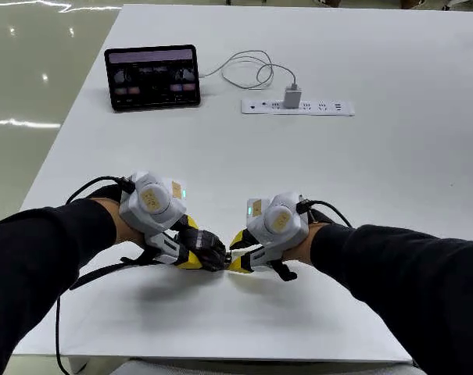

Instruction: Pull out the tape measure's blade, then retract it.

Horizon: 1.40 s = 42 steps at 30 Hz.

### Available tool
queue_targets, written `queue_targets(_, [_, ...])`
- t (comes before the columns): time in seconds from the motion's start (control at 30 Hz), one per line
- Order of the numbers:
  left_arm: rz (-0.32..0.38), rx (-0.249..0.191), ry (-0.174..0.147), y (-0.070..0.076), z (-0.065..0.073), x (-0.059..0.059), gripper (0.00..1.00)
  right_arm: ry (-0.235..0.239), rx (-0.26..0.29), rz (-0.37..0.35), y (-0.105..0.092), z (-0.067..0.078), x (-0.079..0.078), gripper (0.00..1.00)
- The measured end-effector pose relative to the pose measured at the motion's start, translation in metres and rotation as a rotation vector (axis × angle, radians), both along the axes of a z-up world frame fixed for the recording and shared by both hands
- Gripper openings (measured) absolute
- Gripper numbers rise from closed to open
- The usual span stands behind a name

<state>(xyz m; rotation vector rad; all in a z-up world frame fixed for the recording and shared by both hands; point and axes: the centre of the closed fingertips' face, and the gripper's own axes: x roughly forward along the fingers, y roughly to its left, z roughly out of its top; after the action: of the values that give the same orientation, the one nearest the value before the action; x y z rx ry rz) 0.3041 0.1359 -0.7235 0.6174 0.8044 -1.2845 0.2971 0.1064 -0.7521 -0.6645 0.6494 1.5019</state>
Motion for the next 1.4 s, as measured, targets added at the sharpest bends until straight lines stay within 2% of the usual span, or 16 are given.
queue_targets(0.27, [0.003,-0.004,0.005,0.0,0.0,0.0,0.32,-0.019,-0.009,0.012,0.003,-0.005,0.0,0.12])
queue_targets(0.33, [0.003,-0.003,0.005,0.0,0.0,0.0,0.32,0.014,-0.016,-0.016,0.003,-0.005,0.0,0.1])
queue_targets(0.4, [0.005,-0.004,0.002,0.0,0.001,0.0,0.32,0.004,-0.026,-0.003,0.003,-0.005,0.0,0.09])
queue_targets(0.53, [-0.005,0.017,-0.013,0.001,0.001,-0.002,0.32,-0.001,-0.035,0.008,0.001,-0.005,0.0,0.08])
queue_targets(0.77, [-0.026,0.041,-0.011,0.001,0.0,-0.002,0.31,-0.011,-0.042,0.012,-0.001,-0.005,-0.001,0.08])
queue_targets(0.97, [-0.023,0.044,-0.005,0.002,0.0,-0.002,0.31,-0.009,-0.053,0.011,-0.009,-0.005,0.001,0.08])
queue_targets(1.4, [-0.024,0.054,-0.011,0.001,0.001,-0.004,0.31,0.001,-0.062,0.001,-0.022,-0.006,0.002,0.08])
